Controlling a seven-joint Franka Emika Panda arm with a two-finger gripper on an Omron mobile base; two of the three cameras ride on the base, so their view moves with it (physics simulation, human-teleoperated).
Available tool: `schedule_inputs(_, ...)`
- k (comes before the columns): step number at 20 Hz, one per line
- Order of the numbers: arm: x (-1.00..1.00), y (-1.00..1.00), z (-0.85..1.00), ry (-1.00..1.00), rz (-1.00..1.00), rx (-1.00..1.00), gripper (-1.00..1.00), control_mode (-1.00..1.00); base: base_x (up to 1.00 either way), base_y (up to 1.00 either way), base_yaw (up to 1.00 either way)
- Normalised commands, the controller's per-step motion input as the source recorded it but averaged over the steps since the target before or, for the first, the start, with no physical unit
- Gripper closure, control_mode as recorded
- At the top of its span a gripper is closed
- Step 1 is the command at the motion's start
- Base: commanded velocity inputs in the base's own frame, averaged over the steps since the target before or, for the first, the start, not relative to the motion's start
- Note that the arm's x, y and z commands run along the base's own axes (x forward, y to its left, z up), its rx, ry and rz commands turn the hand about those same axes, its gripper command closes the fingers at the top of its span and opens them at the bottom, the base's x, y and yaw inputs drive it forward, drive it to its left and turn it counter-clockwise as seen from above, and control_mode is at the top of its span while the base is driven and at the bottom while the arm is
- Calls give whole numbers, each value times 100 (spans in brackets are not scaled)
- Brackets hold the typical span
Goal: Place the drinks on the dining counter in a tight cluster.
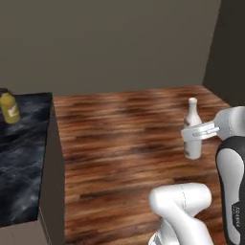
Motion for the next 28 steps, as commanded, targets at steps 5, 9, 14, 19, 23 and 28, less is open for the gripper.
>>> schedule_inputs(5, 0, 0, 0, 0, 0, 0, 100, 100, 43, -89, 69)
schedule_inputs(9, 0, 0, 0, 0, 0, 0, 100, 100, 64, -32, 82)
schedule_inputs(14, 0, 0, 0, 0, 0, 0, 100, 100, 81, -26, 81)
schedule_inputs(19, 0, 0, 0, 0, 0, 0, 100, 100, 42, -97, 47)
schedule_inputs(23, 0, 0, 0, 0, 0, 0, 100, 100, 76, -90, 38)
schedule_inputs(28, 0, 0, 0, 0, 0, 0, 100, 100, 94, -62, 53)
